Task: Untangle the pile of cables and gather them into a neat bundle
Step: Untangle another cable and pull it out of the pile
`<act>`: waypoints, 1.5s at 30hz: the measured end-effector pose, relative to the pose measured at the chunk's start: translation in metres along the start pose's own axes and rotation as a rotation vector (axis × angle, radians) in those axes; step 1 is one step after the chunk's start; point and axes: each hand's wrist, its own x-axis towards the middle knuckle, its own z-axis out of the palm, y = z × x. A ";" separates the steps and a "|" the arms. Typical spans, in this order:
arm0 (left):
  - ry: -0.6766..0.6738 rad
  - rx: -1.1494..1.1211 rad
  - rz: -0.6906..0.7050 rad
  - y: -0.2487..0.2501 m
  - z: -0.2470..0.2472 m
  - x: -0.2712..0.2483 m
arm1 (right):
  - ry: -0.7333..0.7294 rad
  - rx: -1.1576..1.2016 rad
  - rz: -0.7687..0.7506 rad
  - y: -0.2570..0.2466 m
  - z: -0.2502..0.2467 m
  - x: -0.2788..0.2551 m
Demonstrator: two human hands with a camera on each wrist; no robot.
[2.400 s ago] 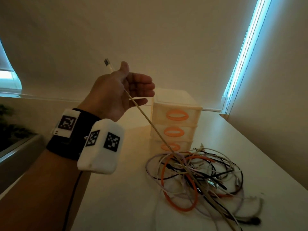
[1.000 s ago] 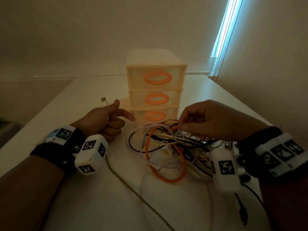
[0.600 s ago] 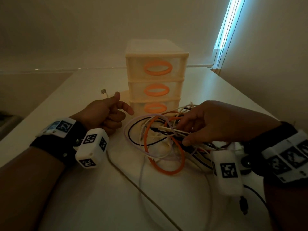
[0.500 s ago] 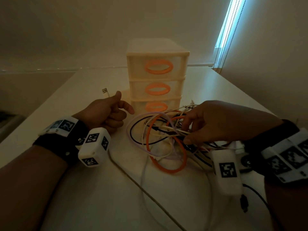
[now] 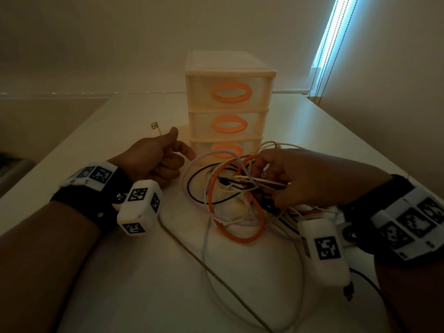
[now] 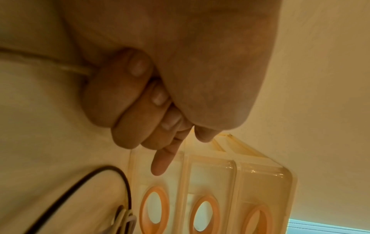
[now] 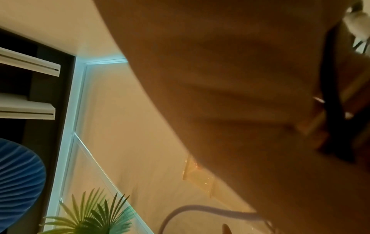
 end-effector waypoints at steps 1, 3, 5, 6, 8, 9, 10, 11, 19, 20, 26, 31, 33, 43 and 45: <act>-0.002 -0.001 -0.002 0.000 0.000 0.000 | 0.019 0.023 -0.013 0.000 -0.001 0.000; 0.000 0.011 0.002 0.000 0.001 0.000 | 0.064 0.115 -0.027 0.000 -0.004 -0.001; 0.007 0.018 0.004 0.000 0.001 -0.001 | 0.100 0.210 -0.018 0.002 -0.007 -0.001; 0.009 0.014 0.003 0.000 0.001 0.000 | 0.114 0.237 -0.007 0.003 -0.008 -0.002; 0.006 0.011 0.000 -0.001 0.000 0.000 | 0.128 0.263 0.006 0.006 -0.009 -0.001; 0.007 0.013 0.000 -0.001 0.000 0.000 | 0.134 0.267 0.005 0.007 -0.009 0.000; 0.011 0.019 0.001 -0.001 0.000 0.000 | 0.144 0.270 -0.003 0.007 -0.008 0.000; 0.013 0.025 0.001 -0.001 0.000 0.001 | 0.157 0.277 -0.014 0.008 -0.007 0.001; -0.084 0.049 0.226 0.008 0.021 -0.010 | 0.158 0.407 -0.058 0.007 -0.002 0.001; -0.128 0.079 0.270 0.009 0.027 -0.012 | 0.161 0.426 -0.065 0.008 -0.002 0.002; -0.341 0.378 0.380 -0.008 0.052 -0.006 | 0.076 0.616 -0.078 0.013 0.001 0.005; -0.233 0.476 0.355 -0.012 0.055 0.002 | 0.072 0.662 -0.072 0.015 0.001 0.005; -0.215 0.492 0.397 -0.015 0.060 0.000 | 0.093 0.657 -0.079 0.016 0.002 0.007; -0.203 0.637 0.396 -0.004 0.072 -0.014 | 0.403 0.374 -0.092 0.006 0.002 0.009; -0.214 0.588 0.421 -0.008 0.073 -0.012 | 0.334 0.365 -0.055 0.003 0.000 0.007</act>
